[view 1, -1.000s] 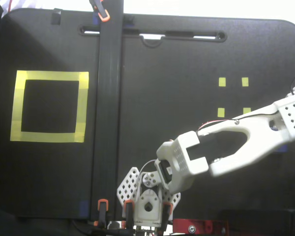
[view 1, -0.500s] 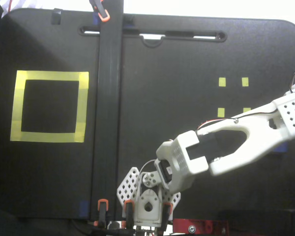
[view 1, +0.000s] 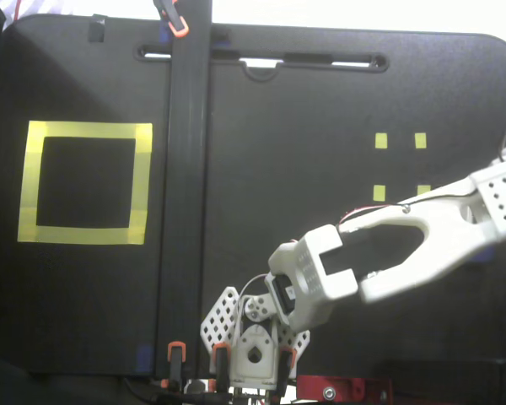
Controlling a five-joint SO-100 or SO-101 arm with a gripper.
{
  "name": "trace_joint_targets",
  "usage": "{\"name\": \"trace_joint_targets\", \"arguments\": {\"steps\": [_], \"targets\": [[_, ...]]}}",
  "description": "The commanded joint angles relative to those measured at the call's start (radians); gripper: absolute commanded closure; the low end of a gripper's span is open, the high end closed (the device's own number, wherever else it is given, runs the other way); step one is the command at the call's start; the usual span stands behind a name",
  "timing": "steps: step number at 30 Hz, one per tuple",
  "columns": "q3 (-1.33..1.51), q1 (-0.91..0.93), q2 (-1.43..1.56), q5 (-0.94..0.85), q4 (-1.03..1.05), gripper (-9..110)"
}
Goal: Grasp the block and place it in the designated area.
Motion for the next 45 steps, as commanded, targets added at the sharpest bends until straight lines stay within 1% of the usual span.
{"name": "trace_joint_targets", "arguments": {"steps": [1,4,23,33,45], "targets": [[-0.044,0.006,0.015,-0.015,-0.017,63],[-0.043,0.014,0.012,-0.041,-0.032,59],[-0.037,0.035,-0.087,-0.072,-0.071,59],[0.011,0.043,-0.207,-0.087,-0.199,59],[0.175,0.046,-0.218,-0.087,-0.376,59]]}}
